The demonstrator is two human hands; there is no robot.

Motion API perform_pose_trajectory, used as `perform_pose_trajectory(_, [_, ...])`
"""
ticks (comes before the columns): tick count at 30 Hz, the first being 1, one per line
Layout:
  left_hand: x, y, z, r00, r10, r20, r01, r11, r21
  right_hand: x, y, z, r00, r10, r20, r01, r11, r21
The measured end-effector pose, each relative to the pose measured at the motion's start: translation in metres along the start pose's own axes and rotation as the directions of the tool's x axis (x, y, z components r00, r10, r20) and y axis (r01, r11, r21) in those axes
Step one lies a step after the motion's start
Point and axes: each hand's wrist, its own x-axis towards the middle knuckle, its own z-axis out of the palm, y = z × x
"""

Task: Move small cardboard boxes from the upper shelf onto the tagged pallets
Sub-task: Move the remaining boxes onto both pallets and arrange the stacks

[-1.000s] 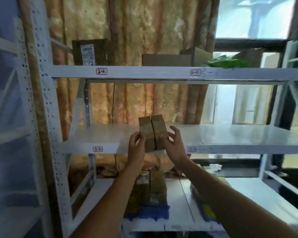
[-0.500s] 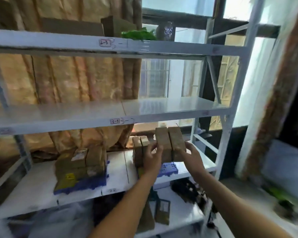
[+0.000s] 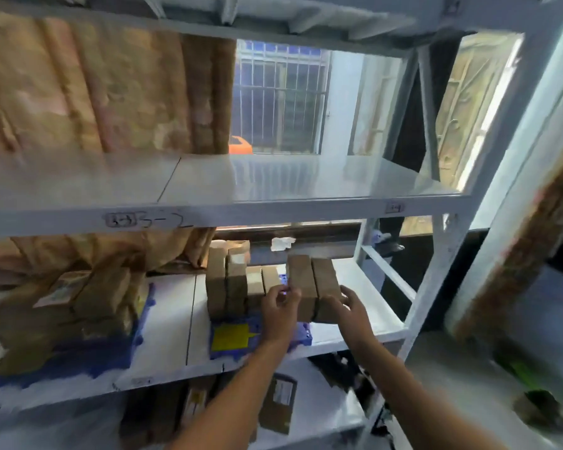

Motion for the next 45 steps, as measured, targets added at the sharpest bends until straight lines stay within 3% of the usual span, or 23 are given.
perform_pose_trajectory(14, [0.114,-0.050,-0.018,0.925,-0.037,-0.378,0.175,0.925,0.338,0.126,0.030,0.114,0.966,0.125,0.225,-0.160,0.977,0.143])
perform_pose_trajectory(17, [0.117,-0.057,-0.019,0.939,0.034,-0.343,0.153,0.850,0.504,0.134,0.040,0.131,0.958,0.149,0.243,-0.196,0.964,0.180])
perform_pose_trajectory(21, [0.106,-0.068,-0.025,0.949,0.137,-0.282,0.046,0.829,0.557,0.142,0.059,0.136,0.951,0.141,0.276,-0.206,0.952,0.225])
perform_pose_trajectory(24, [0.106,-0.063,-0.051,0.893,0.298,-0.337,-0.028,0.784,0.621,0.150,0.071,0.131,0.940,0.107,0.323,-0.197,0.946,0.260])
perform_pose_trajectory(26, [0.121,-0.060,-0.080,0.839,0.332,-0.432,-0.016,0.808,0.589,0.155,0.075,0.128,0.933,0.079,0.352,-0.175,0.952,0.252])
perform_pose_trajectory(28, [0.144,-0.063,-0.106,0.851,0.122,-0.510,0.119,0.902,0.415,0.160,0.082,0.126,0.931,0.067,0.358,-0.163,0.956,0.244])
perform_pose_trajectory(30, [0.162,-0.069,-0.119,0.869,-0.130,-0.477,0.271,0.932,0.239,0.163,0.088,0.122,0.940,0.083,0.330,-0.163,0.961,0.223])
perform_pose_trajectory(32, [0.171,-0.081,-0.120,0.883,-0.217,-0.416,0.321,0.926,0.200,0.165,0.089,0.120,0.948,0.113,0.298,-0.183,0.959,0.217])
perform_pose_trajectory(38, [0.171,-0.102,-0.116,0.939,-0.181,-0.293,0.235,0.959,0.161,0.165,0.086,0.114,0.963,0.113,0.244,-0.150,0.979,0.139])
perform_pose_trajectory(45, [0.181,-0.105,-0.149,0.954,-0.137,-0.268,0.176,0.976,0.126,0.155,0.080,0.115,0.980,0.089,0.176,-0.109,0.988,0.107])
